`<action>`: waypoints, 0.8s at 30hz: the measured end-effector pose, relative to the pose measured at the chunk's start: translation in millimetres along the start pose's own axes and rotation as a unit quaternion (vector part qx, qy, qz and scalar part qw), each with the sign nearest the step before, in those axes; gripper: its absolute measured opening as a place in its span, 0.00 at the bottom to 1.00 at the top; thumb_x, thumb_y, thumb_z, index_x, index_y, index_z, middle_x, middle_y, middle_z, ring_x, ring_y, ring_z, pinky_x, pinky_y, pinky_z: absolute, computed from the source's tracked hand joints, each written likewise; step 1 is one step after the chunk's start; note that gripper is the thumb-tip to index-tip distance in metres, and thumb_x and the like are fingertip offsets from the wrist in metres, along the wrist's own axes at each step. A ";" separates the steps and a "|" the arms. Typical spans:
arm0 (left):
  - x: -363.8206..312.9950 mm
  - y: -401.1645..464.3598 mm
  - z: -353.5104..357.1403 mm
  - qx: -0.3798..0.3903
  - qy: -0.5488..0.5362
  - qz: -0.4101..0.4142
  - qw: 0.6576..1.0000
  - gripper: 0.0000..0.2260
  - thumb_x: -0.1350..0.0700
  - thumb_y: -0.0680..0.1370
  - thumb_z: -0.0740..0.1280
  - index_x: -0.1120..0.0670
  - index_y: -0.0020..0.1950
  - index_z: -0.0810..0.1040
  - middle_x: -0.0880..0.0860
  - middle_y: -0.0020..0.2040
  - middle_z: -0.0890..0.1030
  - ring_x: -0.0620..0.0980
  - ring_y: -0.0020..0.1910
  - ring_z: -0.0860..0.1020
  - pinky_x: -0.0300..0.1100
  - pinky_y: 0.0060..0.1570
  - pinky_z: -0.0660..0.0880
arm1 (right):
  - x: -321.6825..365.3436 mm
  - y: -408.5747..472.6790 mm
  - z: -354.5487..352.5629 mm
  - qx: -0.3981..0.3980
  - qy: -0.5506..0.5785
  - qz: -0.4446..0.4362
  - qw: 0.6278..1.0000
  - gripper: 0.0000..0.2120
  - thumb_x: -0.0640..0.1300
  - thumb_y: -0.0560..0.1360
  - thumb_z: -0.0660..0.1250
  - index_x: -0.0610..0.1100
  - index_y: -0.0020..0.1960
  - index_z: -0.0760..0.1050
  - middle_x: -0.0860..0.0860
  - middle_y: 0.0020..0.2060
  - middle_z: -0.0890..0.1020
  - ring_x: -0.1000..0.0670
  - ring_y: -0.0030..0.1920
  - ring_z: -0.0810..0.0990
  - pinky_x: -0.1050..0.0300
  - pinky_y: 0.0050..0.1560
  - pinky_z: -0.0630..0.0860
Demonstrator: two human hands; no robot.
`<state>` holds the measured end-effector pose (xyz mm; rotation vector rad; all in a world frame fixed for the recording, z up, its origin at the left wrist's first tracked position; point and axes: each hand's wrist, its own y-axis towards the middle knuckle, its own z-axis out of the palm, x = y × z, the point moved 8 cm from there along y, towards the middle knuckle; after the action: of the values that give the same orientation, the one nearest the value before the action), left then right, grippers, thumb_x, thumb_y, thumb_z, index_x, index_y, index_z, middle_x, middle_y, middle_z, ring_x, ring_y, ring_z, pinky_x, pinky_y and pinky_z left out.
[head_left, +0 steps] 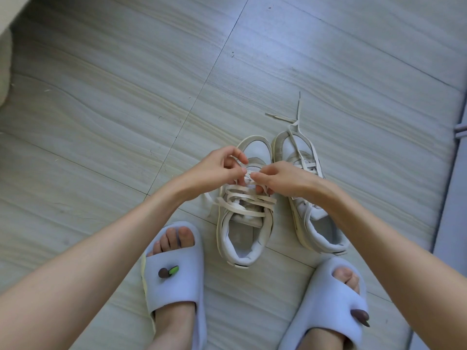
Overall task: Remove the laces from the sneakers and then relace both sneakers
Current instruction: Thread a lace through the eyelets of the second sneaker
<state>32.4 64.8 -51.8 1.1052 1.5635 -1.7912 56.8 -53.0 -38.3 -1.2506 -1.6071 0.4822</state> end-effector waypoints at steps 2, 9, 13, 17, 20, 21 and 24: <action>-0.9 -0.2 -0.4 -0.008 0.019 0.006 1.000 0.06 0.62 0.77 0.64 0.51 0.49 0.73 0.48 0.35 0.79 0.45 0.37 0.78 0.33 0.38 0.72 | -1.8 -1.0 -2.2 -0.008 0.013 -0.010 1.000 0.20 0.53 0.80 0.56 0.45 0.35 0.75 0.53 0.32 0.79 0.59 0.30 0.73 0.71 0.29 0.67; -7.1 3.2 -1.8 -0.021 0.042 0.014 0.999 0.05 0.62 0.78 0.64 0.53 0.48 0.74 0.50 0.35 0.80 0.40 0.31 0.78 0.31 0.33 0.73 | -6.6 1.7 -23.5 -0.153 -0.026 -0.019 0.988 0.23 0.53 0.80 0.56 0.44 0.34 0.80 0.55 0.21 0.78 0.64 0.21 0.71 0.75 0.27 0.65; -5.4 4.4 -8.8 -0.059 0.003 0.003 0.998 0.06 0.63 0.79 0.62 0.53 0.47 0.74 0.53 0.33 0.81 0.45 0.32 0.80 0.35 0.33 0.75 | -15.0 -0.6 -20.3 -0.133 0.124 -0.011 0.983 0.16 0.52 0.79 0.58 0.47 0.42 0.80 0.51 0.28 0.83 0.60 0.25 0.72 0.64 0.34 0.69; -1.7 6.6 -9.8 -0.081 0.007 -0.003 0.997 0.07 0.63 0.78 0.63 0.52 0.45 0.76 0.52 0.33 0.82 0.48 0.34 0.80 0.37 0.34 0.76 | -31.5 -2.4 -14.5 -0.126 0.237 0.006 0.963 0.10 0.48 0.79 0.61 0.46 0.45 0.78 0.50 0.30 0.84 0.61 0.30 0.78 0.63 0.35 0.73; 7.7 9.4 -13.2 -0.144 0.027 -0.035 0.989 0.09 0.64 0.77 0.63 0.52 0.42 0.78 0.55 0.38 0.83 0.57 0.39 0.82 0.47 0.43 0.80 | -46.2 -2.9 -16.8 -0.184 0.254 0.034 0.949 0.06 0.41 0.78 0.63 0.45 0.45 0.77 0.50 0.32 0.82 0.58 0.28 0.80 0.65 0.30 0.74; 11.2 9.2 -13.8 -0.164 0.042 -0.047 0.984 0.08 0.64 0.76 0.64 0.53 0.41 0.78 0.56 0.39 0.82 0.58 0.39 0.82 0.47 0.43 0.80 | -49.0 -2.4 -15.3 -0.192 0.238 0.045 0.951 0.05 0.39 0.77 0.63 0.45 0.45 0.77 0.50 0.32 0.82 0.57 0.27 0.79 0.66 0.29 0.74; 18.0 7.8 -8.1 -0.163 0.092 -0.063 0.980 0.03 0.62 0.73 0.70 0.56 0.41 0.80 0.54 0.36 0.81 0.49 0.31 0.80 0.39 0.34 0.79 | -50.3 -1.1 -8.5 -0.195 0.169 0.063 0.964 0.04 0.39 0.75 0.66 0.45 0.42 0.75 0.51 0.30 0.80 0.56 0.27 0.78 0.67 0.28 0.74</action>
<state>31.1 73.4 -71.2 1.0556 1.9924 -1.4676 61.9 -100.2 -57.0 -1.6383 -1.3703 0.0176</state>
